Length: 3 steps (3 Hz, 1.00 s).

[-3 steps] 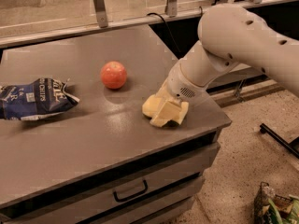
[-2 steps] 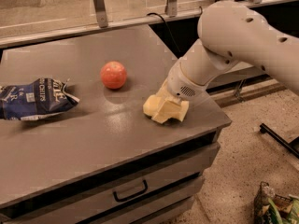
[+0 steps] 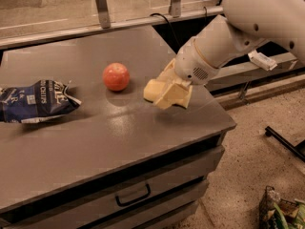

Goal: Move sponge near blue chip bag

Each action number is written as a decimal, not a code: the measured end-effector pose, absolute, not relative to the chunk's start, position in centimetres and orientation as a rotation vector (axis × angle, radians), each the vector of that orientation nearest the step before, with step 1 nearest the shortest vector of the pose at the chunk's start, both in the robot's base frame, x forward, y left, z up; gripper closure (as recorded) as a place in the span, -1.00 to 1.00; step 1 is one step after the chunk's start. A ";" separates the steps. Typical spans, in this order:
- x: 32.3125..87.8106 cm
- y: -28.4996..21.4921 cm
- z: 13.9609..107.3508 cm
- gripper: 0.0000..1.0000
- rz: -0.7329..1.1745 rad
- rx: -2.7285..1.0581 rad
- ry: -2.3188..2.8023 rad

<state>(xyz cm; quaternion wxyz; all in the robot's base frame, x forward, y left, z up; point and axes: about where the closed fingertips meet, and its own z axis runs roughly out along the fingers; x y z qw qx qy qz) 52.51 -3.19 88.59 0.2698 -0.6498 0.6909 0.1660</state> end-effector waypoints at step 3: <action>53.5 9.6 95.1 1.00 0.411 -1.834 1.565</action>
Offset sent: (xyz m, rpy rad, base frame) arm 0.0175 0.1425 0.0737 0.0672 -0.2170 0.1893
